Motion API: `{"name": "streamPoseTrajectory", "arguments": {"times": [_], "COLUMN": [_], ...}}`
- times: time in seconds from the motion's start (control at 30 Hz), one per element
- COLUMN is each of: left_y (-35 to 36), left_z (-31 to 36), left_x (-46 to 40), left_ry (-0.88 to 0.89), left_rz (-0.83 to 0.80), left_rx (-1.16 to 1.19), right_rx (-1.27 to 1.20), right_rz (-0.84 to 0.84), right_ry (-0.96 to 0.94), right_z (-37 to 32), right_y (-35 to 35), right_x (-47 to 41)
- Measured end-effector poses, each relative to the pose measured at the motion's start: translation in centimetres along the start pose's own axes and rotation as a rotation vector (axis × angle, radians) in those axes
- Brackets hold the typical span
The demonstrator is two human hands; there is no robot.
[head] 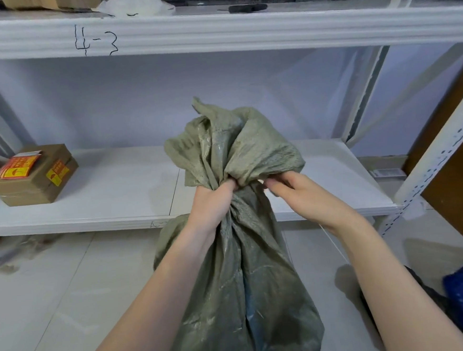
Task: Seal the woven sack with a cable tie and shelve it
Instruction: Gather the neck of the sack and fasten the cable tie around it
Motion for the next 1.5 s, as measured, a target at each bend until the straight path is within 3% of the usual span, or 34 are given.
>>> {"name": "streamPoseTrajectory", "arguments": {"times": [0.17,0.27,0.43,0.6,1.07,1.37,1.5], "left_y": [-0.9,-1.0,-0.1,-0.2,0.0,0.4,0.4], "left_z": [0.4,0.6,0.6,0.3,0.5,0.6,0.7], "left_x": [-0.4,-0.4,0.2,-0.1,0.1,0.4,0.5], "left_ry": [-0.245,-0.221,-0.067,-0.296,-0.161,-0.112,-0.099], "left_rz": [-0.169,-0.25,0.002,-0.024,-0.075,-0.087,-0.136], "left_rx": [0.054,0.034,0.029,0.159,0.103,0.141,0.153], "right_rx": [0.114,0.164,0.262,0.301,-0.003,-0.198,-0.164], "right_rz": [0.114,0.158,0.093,0.042,0.517,0.534,0.668], "right_ry": [0.044,0.044,0.011,0.039,-0.091,-0.052,-0.059], "right_z": [0.6,0.9,1.0,1.1,0.0,-0.5,-0.7], "right_y": [-1.1,-1.4,-1.6,-2.0,-1.2,-0.6,-0.6], "right_x": [-0.1,0.0,0.3,0.6,0.3,0.6,0.7]}}
Point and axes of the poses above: each hand's wrist, its own x-axis away from the middle knuckle, its own y-axis out of the palm, z = x × y, the point moved 1 cm from there along -x, towards the middle knuckle, and after that the axes turned 15 degrees about z, right-handed, at the moved point
